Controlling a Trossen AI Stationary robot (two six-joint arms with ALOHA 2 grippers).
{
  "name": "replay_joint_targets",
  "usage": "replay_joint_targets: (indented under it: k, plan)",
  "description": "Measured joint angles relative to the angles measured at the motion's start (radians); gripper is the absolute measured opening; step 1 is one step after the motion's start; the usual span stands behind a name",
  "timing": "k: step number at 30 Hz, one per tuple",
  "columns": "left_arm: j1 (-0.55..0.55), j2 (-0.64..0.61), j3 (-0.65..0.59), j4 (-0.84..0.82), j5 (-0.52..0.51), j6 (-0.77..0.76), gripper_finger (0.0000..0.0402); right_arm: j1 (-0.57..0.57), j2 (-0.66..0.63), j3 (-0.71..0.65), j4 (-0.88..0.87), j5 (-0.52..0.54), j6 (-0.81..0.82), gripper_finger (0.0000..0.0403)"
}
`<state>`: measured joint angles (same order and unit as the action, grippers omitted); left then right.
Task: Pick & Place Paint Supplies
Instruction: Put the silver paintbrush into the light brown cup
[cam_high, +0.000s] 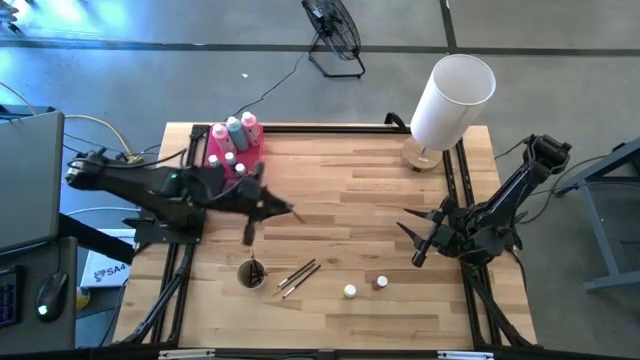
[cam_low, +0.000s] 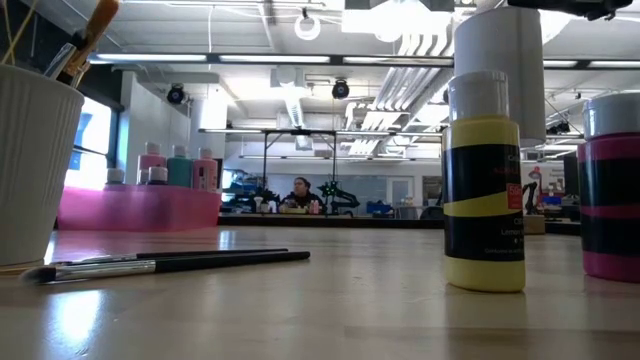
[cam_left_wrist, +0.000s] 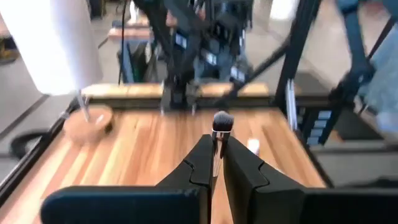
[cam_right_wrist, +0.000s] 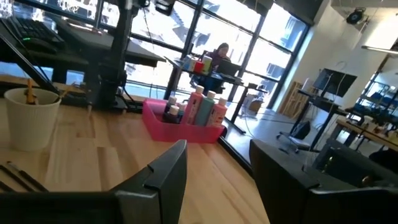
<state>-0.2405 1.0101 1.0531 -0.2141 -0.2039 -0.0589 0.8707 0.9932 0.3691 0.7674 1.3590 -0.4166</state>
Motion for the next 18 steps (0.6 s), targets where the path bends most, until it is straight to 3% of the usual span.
replay_joint_targets:
  k: [7, 18]
  plan:
    - [-0.293, -0.018, -0.001, -0.225, -0.370, -0.133, 0.0017, 0.000, 0.000, 0.000, 0.005, -0.004, 0.053, 0.0168]
    - [-0.706, 0.025, -0.001, -0.518, -0.830, -0.668, 0.0017, 0.000, 0.000, 0.000, 0.003, -0.007, 0.102, 0.0168]
